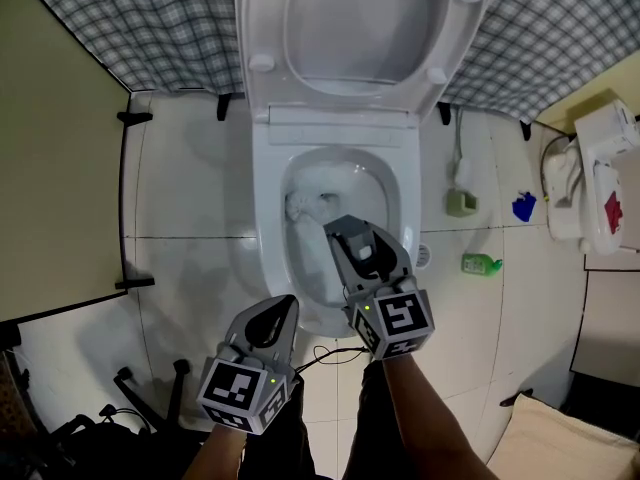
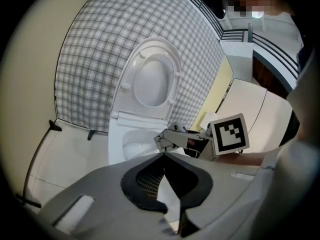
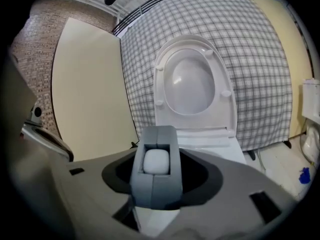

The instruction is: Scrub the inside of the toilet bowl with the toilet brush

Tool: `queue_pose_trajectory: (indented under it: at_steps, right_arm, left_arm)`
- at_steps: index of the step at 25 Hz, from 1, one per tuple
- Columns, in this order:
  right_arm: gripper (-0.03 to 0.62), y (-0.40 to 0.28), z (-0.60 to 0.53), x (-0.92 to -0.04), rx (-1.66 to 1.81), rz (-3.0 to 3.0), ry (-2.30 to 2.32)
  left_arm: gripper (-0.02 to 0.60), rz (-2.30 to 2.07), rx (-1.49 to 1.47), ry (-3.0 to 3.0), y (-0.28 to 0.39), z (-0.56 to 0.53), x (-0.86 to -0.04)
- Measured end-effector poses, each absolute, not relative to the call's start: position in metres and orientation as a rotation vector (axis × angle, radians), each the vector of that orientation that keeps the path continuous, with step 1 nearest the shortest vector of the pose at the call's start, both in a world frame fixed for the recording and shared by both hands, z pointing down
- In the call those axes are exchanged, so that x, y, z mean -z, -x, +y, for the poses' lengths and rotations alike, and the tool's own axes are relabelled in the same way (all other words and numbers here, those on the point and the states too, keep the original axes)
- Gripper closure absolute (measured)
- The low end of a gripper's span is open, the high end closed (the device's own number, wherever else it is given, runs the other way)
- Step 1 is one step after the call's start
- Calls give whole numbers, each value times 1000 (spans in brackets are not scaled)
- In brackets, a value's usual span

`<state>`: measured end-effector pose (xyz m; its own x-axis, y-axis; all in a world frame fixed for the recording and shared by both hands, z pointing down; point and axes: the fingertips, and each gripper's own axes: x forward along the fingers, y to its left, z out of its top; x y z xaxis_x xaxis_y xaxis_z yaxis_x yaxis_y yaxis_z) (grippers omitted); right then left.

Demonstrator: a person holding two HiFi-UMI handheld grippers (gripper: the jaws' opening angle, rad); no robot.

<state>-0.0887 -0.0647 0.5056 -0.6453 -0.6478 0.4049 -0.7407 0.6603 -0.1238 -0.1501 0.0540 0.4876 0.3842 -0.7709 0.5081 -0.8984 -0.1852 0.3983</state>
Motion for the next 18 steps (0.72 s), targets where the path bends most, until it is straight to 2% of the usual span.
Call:
queue_pose_trajectory:
  at_steps: [6, 13, 18]
  right_arm:
    - [375, 87, -102, -501, -297, -2552, -1116]
    - [376, 54, -129, -501, -153, -2464, -1169]
    - [376, 23, -121, -507, -218, -2381, -1198]
  left_arm:
    - [589, -1431, -253, -1995, 151, 43, -489]
    - [589, -1422, -252, -1990, 145, 40, -496]
    - [589, -1397, -267, -2020, 132, 39, -496]
